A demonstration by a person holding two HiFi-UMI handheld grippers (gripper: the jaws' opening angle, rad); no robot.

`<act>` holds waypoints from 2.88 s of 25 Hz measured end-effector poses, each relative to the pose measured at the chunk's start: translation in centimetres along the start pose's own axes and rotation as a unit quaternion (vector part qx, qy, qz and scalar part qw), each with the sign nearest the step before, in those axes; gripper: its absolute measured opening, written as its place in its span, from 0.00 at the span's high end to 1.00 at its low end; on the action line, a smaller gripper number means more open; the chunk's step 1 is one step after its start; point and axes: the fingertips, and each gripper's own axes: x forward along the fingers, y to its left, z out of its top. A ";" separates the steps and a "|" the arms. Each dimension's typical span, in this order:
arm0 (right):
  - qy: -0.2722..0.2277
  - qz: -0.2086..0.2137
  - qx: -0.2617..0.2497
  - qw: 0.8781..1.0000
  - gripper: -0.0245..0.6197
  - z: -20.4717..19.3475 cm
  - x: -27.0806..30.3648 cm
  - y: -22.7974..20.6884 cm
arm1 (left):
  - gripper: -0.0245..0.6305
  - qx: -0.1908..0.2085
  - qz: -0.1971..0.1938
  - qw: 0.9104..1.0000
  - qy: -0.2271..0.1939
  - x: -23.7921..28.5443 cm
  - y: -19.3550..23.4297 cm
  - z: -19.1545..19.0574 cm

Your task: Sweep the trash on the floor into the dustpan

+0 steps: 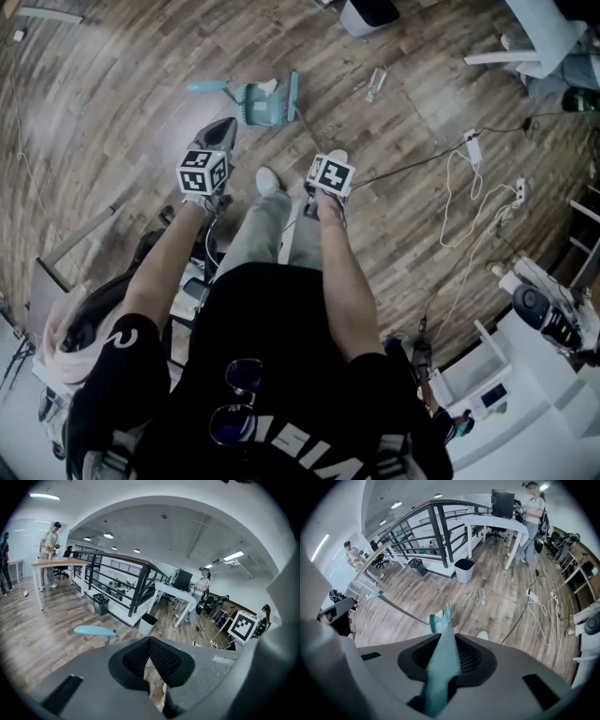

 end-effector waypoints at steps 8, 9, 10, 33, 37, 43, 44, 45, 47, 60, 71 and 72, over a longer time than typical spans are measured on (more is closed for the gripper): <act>-0.035 -0.030 0.051 0.998 0.83 4.0 -4.1 -9.1 | 0.96 0.028 -0.036 0.999 -0.002 5.4 -7.1 4.2; -0.038 -0.031 0.059 0.997 0.83 4.9 -4.5 -10.5 | 0.96 0.032 -0.041 0.999 -0.001 6.7 -8.3 4.8; -0.043 -0.030 0.067 0.996 0.83 5.9 -4.8 -11.9 | 0.96 0.037 -0.048 0.998 0.001 8.0 -9.7 5.5; -0.047 -0.122 0.129 0.983 0.83 29.4 -5.6 -43.4 | 0.96 0.083 -0.093 0.991 0.037 34.7 -29.8 18.7; -0.010 -0.173 0.106 0.979 0.83 30.2 -4.1 -47.6 | 0.96 0.080 -0.081 0.992 0.044 36.8 -30.1 19.0; 0.038 -0.179 0.065 0.981 0.83 30.8 -0.6 -46.9 | 0.96 0.064 -0.055 0.995 0.056 38.3 -27.9 18.4; 0.045 -0.179 0.051 0.982 0.83 31.1 -0.3 -46.3 | 0.96 0.062 -0.052 0.995 0.057 38.5 -27.5 18.3; 0.051 -0.176 0.035 0.982 0.83 31.3 0.1 -45.5 | 0.96 0.059 -0.049 0.995 0.058 38.5 -27.1 18.2; 0.056 -0.165 -0.001 0.985 0.84 31.7 1.1 -43.6 | 0.96 0.054 -0.043 0.996 0.059 38.4 -26.3 17.8; 0.069 -0.152 -0.071 0.983 0.83 27.9 2.2 -35.8 | 0.96 0.032 -0.020 0.998 0.043 32.5 -19.3 15.4; 0.076 -0.150 -0.096 0.981 0.83 18.4 2.7 -23.6 | 0.96 0.021 -0.010 0.999 0.043 21.4 -7.6 11.8; 0.077 -0.146 -0.099 0.981 0.83 17.6 2.8 -22.3 | 0.96 0.021 -0.010 0.999 0.045 20.5 -6.5 11.4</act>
